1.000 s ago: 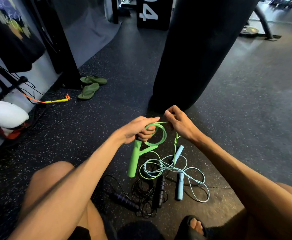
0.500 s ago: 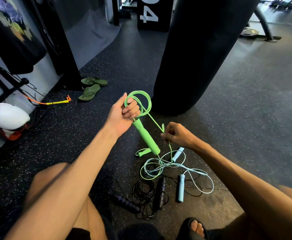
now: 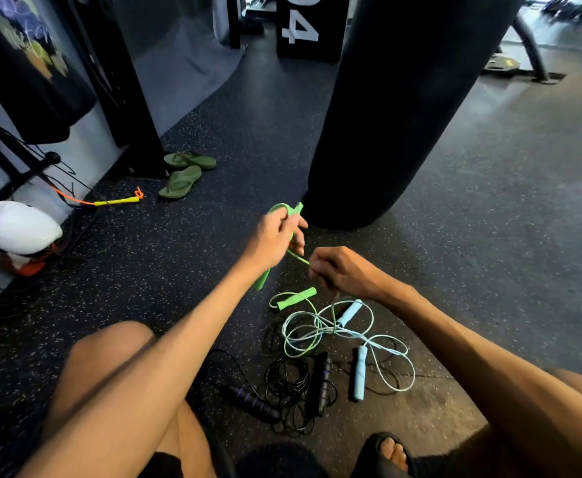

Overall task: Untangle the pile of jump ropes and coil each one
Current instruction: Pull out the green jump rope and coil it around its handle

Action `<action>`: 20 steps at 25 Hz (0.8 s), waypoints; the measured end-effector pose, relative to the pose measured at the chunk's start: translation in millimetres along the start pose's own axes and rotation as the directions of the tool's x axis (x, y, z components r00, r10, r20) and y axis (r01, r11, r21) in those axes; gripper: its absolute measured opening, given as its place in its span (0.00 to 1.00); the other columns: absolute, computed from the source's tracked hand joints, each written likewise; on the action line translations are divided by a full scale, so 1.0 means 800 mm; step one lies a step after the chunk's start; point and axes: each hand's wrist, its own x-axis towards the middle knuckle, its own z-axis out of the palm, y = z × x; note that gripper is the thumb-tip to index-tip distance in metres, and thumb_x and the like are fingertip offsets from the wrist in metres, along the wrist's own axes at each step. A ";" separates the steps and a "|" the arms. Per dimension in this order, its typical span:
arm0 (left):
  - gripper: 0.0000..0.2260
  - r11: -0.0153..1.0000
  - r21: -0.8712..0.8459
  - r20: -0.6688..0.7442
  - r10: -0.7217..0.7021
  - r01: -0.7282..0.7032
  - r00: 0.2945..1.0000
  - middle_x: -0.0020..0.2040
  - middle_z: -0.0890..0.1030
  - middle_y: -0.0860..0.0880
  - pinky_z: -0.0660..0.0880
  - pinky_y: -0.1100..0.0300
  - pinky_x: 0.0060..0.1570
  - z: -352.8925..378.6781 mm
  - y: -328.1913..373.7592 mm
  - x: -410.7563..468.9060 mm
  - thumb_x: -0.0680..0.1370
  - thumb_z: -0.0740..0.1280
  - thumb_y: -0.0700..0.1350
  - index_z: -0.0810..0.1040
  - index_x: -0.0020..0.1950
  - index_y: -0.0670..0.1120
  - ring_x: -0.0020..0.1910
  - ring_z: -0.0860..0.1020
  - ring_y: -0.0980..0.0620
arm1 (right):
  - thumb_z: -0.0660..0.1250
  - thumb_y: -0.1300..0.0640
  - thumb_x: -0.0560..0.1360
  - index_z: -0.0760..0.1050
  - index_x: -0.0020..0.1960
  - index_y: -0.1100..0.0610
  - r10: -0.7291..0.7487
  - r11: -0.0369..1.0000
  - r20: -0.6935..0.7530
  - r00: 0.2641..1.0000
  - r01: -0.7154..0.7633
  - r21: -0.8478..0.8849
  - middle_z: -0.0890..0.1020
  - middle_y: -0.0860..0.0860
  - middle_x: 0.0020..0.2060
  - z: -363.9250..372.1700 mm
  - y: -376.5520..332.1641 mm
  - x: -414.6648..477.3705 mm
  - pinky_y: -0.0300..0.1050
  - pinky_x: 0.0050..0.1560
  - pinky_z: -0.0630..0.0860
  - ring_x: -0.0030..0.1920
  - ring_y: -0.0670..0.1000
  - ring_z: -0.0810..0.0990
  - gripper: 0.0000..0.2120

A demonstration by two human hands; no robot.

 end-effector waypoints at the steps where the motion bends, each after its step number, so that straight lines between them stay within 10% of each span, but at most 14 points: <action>1: 0.12 0.995 0.097 0.024 0.015 -0.018 1.000 0.33 0.80 0.43 0.74 0.68 0.36 0.003 0.000 -0.003 0.83 0.57 0.40 0.76 0.48 0.36 0.27 0.77 0.60 | 0.59 0.60 0.82 0.76 0.41 0.57 -0.005 1.000 -0.010 1.000 0.005 -0.011 0.77 0.48 0.25 -0.003 -0.001 0.000 0.47 0.29 0.76 0.24 0.46 0.76 0.12; 4: 0.12 0.960 0.274 0.119 0.022 -0.055 0.993 0.34 0.81 0.44 0.74 0.67 0.32 0.010 0.007 -0.013 0.82 0.60 0.41 0.77 0.42 0.39 0.25 0.76 0.65 | 0.61 0.60 0.82 0.75 0.38 0.53 -0.046 0.994 -0.052 0.998 0.041 -0.103 0.74 0.43 0.26 -0.012 -0.009 0.001 0.31 0.32 0.67 0.28 0.40 0.75 0.14; 9: 0.16 0.877 0.479 0.298 -0.114 -0.045 0.948 0.28 0.70 0.52 0.62 0.62 0.29 0.020 0.004 -0.015 0.81 0.59 0.39 0.70 0.33 0.45 0.28 0.69 0.54 | 0.60 0.56 0.82 0.73 0.35 0.50 0.001 0.995 -0.110 0.994 -0.012 -0.099 0.74 0.45 0.26 -0.023 -0.009 0.004 0.36 0.32 0.67 0.26 0.41 0.72 0.17; 20: 0.18 0.963 0.123 0.318 -0.266 0.238 0.910 0.22 0.63 0.55 0.58 0.65 0.22 0.010 -0.006 0.000 0.80 0.63 0.48 0.68 0.30 0.48 0.20 0.61 0.57 | 0.63 0.41 0.78 0.73 0.43 0.52 0.020 0.932 -0.109 0.994 -0.058 -0.358 0.77 0.46 0.31 -0.045 -0.010 -0.005 0.49 0.38 0.74 0.34 0.48 0.77 0.15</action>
